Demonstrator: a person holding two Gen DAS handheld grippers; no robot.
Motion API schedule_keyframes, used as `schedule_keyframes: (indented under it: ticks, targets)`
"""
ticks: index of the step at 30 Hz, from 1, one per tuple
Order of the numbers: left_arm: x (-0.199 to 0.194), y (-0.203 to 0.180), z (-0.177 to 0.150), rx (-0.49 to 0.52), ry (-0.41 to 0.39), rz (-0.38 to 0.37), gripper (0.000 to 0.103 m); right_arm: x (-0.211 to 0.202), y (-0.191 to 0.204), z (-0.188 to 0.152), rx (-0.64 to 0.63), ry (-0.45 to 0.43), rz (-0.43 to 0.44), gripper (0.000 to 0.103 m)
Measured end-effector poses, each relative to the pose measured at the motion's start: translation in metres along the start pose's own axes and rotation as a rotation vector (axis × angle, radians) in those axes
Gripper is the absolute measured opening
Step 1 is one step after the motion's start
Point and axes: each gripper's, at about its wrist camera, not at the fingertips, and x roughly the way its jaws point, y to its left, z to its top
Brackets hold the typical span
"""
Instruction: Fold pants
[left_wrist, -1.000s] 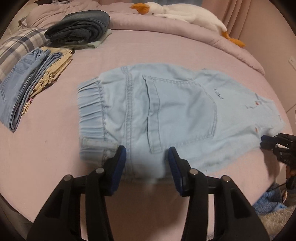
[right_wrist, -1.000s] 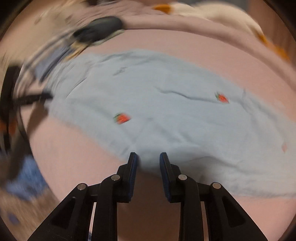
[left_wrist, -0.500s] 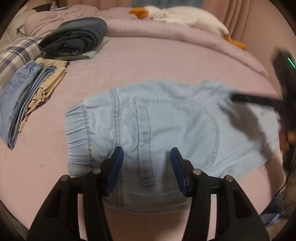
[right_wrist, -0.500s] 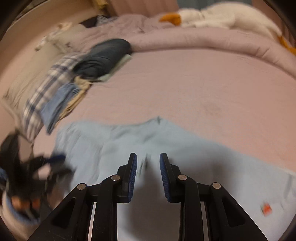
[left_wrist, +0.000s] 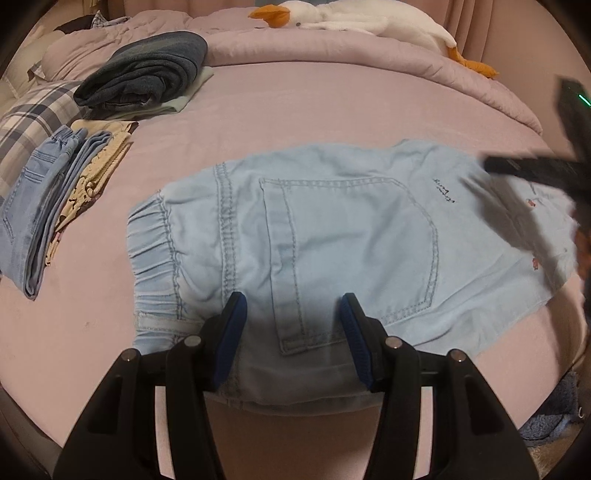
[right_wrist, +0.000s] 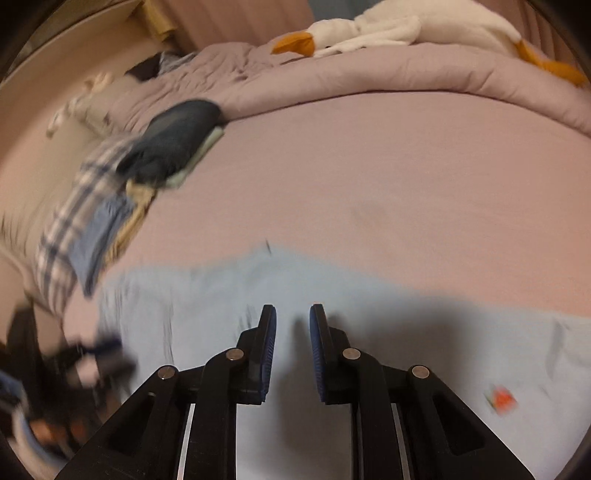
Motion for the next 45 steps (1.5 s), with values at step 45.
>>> schedule_keyframes:
  ticks: [45]
  targets:
    - [0.033, -0.178, 0.037, 0.090, 0.120, -0.355, 0.047, -0.211, -0.273, -0.194, 0.871, -0.503, -0.148, 0.006]
